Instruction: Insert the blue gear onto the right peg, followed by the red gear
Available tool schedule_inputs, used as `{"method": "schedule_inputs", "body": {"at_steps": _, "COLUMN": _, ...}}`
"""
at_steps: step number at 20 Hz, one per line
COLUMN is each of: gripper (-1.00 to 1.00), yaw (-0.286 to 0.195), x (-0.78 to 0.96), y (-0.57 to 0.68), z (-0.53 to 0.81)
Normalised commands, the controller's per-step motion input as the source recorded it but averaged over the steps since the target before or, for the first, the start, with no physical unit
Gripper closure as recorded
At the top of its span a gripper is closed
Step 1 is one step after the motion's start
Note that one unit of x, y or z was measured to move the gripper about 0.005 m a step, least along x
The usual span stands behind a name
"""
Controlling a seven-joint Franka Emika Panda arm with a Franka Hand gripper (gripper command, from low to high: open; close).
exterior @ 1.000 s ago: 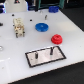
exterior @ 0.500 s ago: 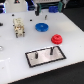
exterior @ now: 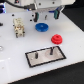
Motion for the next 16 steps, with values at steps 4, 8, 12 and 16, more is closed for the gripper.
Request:
{"method": "schedule_inputs", "body": {"at_steps": 4, "gripper": -1.00, "yaw": 0.000, "x": -0.22, "y": 0.02, "z": -0.51}}
{"method": "schedule_inputs", "body": {"at_steps": 8, "gripper": -1.00, "yaw": 0.000, "x": -0.17, "y": 0.02, "z": -0.43}}
{"method": "schedule_inputs", "body": {"at_steps": 12, "gripper": -1.00, "yaw": 0.000, "x": -0.23, "y": 0.00, "z": -0.33}}
{"method": "schedule_inputs", "body": {"at_steps": 16, "gripper": 1.00, "yaw": 0.000, "x": -0.20, "y": 0.04, "z": -0.19}}
